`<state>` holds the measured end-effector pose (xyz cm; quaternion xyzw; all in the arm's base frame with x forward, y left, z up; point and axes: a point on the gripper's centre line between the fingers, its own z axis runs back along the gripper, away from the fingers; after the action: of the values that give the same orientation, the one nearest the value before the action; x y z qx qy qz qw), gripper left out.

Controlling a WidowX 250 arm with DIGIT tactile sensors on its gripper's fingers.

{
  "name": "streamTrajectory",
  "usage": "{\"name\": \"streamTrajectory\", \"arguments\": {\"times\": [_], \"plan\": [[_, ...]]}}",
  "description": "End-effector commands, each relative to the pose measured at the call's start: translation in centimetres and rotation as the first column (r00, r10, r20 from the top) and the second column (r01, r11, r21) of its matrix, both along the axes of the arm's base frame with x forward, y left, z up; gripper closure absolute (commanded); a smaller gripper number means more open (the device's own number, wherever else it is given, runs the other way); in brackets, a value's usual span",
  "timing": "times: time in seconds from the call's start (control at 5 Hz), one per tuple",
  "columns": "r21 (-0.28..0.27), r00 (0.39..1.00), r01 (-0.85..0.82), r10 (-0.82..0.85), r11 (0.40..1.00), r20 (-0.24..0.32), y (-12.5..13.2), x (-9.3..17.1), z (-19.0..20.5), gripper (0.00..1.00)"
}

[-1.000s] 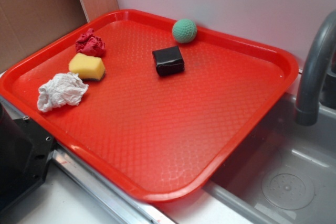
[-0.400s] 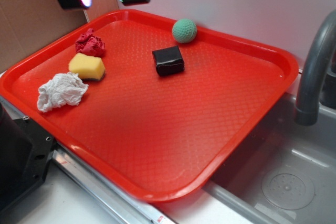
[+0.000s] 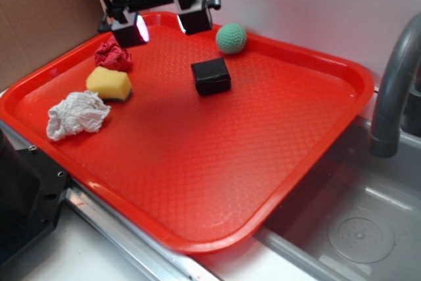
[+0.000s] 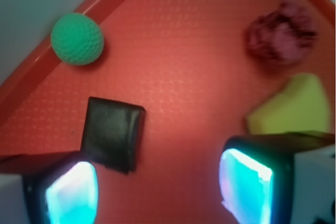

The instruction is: Grab the black box.

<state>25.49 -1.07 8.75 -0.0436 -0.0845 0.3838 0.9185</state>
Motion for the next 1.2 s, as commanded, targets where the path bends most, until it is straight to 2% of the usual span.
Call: {"name": "streamTrajectory", "arguments": {"times": [0.0, 0.2, 0.4, 0.6, 0.8, 1.0], "plan": [[0.003, 0.999, -0.001, 0.001, 1.000, 0.037, 1.0, 0.6, 0.7, 0.00], [0.003, 0.999, -0.001, 0.001, 1.000, 0.037, 1.0, 0.6, 0.7, 0.00], [0.016, 1.000, 0.017, -0.017, 1.000, -0.026, 0.0, 0.7, -2.9, 0.00], [0.072, 1.000, -0.004, 0.006, 0.997, -0.021, -0.7, 0.7, -4.5, 0.00], [0.101, 0.999, -0.002, 0.005, 0.995, -0.032, -0.8, 1.9, -4.6, 0.00], [0.125, 0.995, 0.026, -0.013, 0.992, -0.101, -1.0, 3.4, -6.3, 0.00]]}}
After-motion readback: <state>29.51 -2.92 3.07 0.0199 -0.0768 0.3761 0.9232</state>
